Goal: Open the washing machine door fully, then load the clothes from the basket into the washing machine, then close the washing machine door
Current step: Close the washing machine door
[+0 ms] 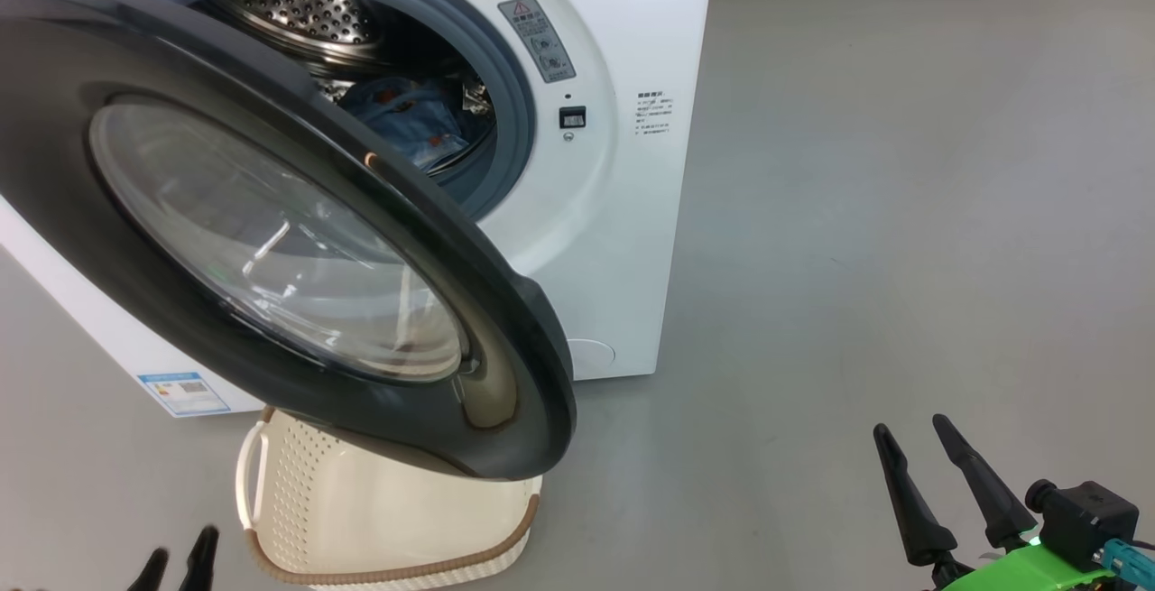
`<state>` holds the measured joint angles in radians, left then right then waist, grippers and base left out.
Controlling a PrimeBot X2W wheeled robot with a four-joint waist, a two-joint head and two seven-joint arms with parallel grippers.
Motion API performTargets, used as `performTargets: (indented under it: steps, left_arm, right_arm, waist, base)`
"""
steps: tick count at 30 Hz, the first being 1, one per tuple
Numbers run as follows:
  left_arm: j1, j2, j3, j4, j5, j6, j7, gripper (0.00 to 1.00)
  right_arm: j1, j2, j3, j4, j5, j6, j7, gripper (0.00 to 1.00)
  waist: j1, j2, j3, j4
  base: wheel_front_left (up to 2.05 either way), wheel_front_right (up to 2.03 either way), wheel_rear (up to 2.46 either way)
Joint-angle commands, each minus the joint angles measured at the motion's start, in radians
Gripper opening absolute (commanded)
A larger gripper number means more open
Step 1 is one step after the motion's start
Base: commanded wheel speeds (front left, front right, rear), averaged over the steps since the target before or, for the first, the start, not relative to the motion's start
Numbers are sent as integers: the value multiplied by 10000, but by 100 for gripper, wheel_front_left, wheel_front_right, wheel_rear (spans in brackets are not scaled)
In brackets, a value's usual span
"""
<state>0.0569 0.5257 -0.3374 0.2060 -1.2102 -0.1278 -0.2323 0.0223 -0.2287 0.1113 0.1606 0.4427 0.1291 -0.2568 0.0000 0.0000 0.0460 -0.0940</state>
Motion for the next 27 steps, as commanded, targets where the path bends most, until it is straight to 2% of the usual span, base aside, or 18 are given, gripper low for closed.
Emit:
performTargets:
  steps: [1, 4, 5, 6, 13, 17, 27]
  left_arm:
    - [-377, 388, 286, 159, 505, -29, -213, 100]
    - [-549, -67, 784, 567, 1358, -29, -284, 100]
    - [-558, -279, 1125, 614, 1810, -29, -287, 100]
    - [-472, -757, 1726, 592, 2705, -29, -290, 100]
    - [38, -2035, 2924, 178, 5855, -29, -293, 100]
    - [230, -2657, 3497, -9, 6861, -29, -293, 100]
    - [490, -3582, 4517, -286, 8324, -29, -294, 100]
  right_arm:
    - [-47, -163, 136, -194, 94, 16, -49, 100]
    - [-45, -148, 39, -185, 110, 16, -49, 100]
    - [-44, -146, 14, -189, 116, 16, -49, 100]
    - [-37, -136, -16, -194, 114, 16, -49, 100]
    - [-22, -139, -51, -179, 137, 16, -49, 100]
    - [-13, -154, -77, -170, 155, 16, -49, 100]
    - [115, -85, -132, -153, 135, 16, -49, 100]
  waist:
    - [0, 0, 0, -25]
    - [0, 0, -5, -52]
    - [0, 0, -9, -61]
    - [0, 0, -25, -88]
    - [0, 0, -67, -179]
    - [0, 0, -71, -196]
    - [0, 0, -75, -134]
  base:
    - [0, 0, 0]
    - [0, 0, 0]
    - [0, 0, 0]
    - [0, 0, 0]
    - [0, 0, 0]
    - [0, 0, 0]
    - [0, 0, 0]
